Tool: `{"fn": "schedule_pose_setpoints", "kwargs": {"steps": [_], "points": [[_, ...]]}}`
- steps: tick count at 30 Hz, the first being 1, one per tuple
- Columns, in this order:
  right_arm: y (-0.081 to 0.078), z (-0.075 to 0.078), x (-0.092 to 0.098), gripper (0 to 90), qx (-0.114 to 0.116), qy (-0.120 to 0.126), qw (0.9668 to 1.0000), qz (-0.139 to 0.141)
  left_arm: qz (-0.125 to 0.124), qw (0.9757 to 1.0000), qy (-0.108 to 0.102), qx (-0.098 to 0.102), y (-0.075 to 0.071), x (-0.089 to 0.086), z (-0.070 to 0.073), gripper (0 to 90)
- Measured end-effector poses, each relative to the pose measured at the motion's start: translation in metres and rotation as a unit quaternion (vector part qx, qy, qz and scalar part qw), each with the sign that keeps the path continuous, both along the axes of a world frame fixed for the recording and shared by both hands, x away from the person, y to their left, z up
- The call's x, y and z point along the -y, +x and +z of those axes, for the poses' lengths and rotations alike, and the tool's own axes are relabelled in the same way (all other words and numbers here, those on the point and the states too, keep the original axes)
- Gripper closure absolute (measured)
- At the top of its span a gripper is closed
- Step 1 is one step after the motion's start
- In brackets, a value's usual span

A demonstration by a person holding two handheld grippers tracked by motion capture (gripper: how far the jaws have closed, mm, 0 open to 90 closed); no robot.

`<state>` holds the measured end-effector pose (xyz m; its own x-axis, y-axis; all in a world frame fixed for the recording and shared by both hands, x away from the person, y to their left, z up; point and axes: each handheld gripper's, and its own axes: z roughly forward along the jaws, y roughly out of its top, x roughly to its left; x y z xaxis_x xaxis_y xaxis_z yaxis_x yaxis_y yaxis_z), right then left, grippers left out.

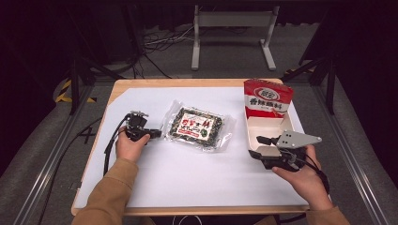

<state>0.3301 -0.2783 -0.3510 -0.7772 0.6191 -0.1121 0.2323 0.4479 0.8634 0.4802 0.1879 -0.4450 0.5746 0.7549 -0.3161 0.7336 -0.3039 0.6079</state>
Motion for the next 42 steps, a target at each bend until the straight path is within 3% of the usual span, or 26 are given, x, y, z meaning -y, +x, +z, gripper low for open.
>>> {"fn": "schedule_pose_setpoints", "kwargs": {"steps": [4,14,25,28,33,36,37,38,42], "points": [[0.001,-0.001,-0.001,43.0,0.0,-0.002,1.0,-0.001,-0.002,1.0,0.002,0.003,-0.001,0.001,0.0,89.4],[0.001,-0.003,0.0,43.0,0.006,0.002,1.0,-0.002,-0.003,0.9997,0.008,0.024,-0.004,0.0,0.006,90.0],[0.001,-0.002,0.0,46.8,0.0,0.019,0.9998,0.003,-0.012,0.9971,-0.013,0.075,-0.016,-0.003,0.032,90.0],[0.001,-0.002,0.0,47.0,-0.004,0.018,0.9998,0.004,-0.017,0.9951,-0.024,0.094,-0.022,-0.006,0.044,90.0],[0.0,-0.001,0.0,47.0,-0.002,0.02,0.9998,0.002,-0.036,0.9894,-0.032,0.137,-0.036,-0.004,0.067,90.0],[0.0,-0.001,0.001,47.0,-0.001,0.02,0.9998,0.001,-0.052,0.9843,-0.034,0.165,-0.046,-0.002,0.084,90.0],[0.0,0.0,0.001,47.0,-0.001,0.021,0.9998,0.001,-0.057,0.9814,-0.037,0.18,-0.051,0.0,0.092,90.0],[0.0,0.0,0.001,47.0,-0.001,0.021,0.9998,0.001,-0.057,0.9814,-0.037,0.18,-0.051,0.0,0.092,90.0],[-0.001,0.0,0.001,47.0,0.002,0.018,0.9998,0.002,-0.077,0.9743,-0.04,0.208,-0.064,0.006,0.11,90.0]]}}
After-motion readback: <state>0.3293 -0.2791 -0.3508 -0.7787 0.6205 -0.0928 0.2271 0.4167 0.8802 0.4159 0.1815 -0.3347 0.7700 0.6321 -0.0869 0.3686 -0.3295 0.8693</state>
